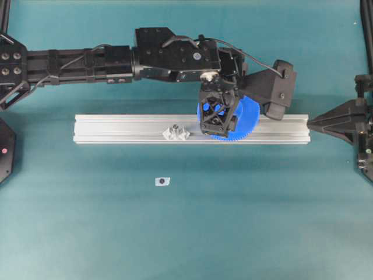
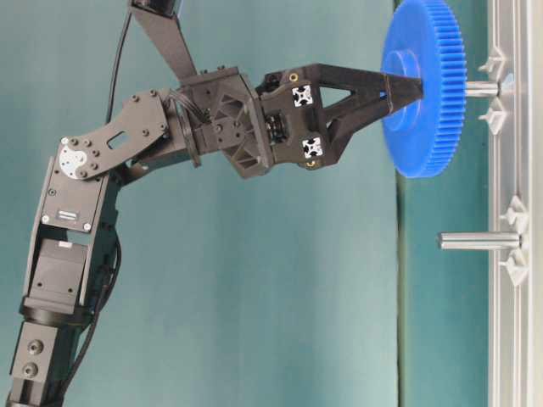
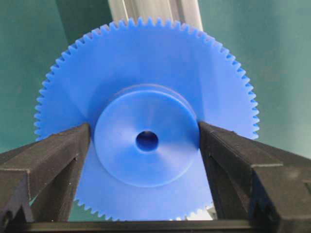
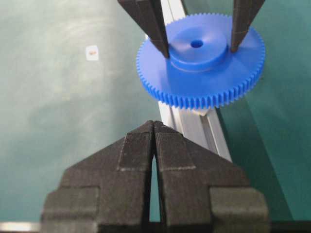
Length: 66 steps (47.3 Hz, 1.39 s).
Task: Find the location of the shaft and insert the large gear.
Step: 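Align the gear hole over the shaft and lower it down, then open the left gripper and release the gear on the shaft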
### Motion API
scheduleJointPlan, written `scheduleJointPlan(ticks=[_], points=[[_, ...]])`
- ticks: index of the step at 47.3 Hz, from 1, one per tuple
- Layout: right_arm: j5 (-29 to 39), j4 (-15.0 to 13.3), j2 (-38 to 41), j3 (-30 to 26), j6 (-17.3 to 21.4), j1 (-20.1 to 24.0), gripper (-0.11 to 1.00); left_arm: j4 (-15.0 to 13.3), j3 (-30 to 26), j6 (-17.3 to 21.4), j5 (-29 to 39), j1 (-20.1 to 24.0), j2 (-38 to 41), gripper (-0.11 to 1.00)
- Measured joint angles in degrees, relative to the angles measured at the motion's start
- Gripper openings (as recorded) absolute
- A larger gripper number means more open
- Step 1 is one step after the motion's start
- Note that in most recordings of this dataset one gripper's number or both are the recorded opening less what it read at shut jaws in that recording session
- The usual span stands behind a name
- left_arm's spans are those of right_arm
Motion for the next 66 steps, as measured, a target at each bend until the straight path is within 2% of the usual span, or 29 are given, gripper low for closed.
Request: scheduleJointPlan(ticks=[19, 37, 66], points=[[0.09, 0.00, 0.00, 0.09, 0.09, 0.00, 0.01, 0.00, -0.35, 0.09, 0.09, 0.00, 0.00, 0.83], [0.09, 0.00, 0.00, 0.00, 0.53, 0.00, 0.01, 0.09, -3.25, 0.44, 0.97, 0.18, 0.00, 0.83], [0.09, 0.00, -0.09, 0.09, 1.05, 0.00, 0.01, 0.09, -3.52, 0.09, 2.02, 0.18, 0.00, 0.83]])
